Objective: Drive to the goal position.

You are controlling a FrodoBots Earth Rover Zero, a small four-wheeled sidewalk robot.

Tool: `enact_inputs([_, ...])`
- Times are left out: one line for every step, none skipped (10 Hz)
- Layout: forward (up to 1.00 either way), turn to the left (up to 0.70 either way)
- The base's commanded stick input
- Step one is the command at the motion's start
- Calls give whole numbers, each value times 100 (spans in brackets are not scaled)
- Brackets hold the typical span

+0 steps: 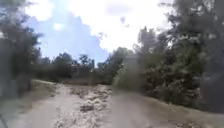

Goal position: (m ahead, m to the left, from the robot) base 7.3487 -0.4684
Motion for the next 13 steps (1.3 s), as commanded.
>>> enact_inputs([85,0])
enact_inputs([85,0])
enact_inputs([85,0])
enact_inputs([85,0])
enact_inputs([85,0])
enact_inputs([85,0])
enact_inputs([85,0])
enact_inputs([85,0])
enact_inputs([85,0])
enact_inputs([85,0])
enact_inputs([85,0])
enact_inputs([85,0])
enact_inputs([85,0])
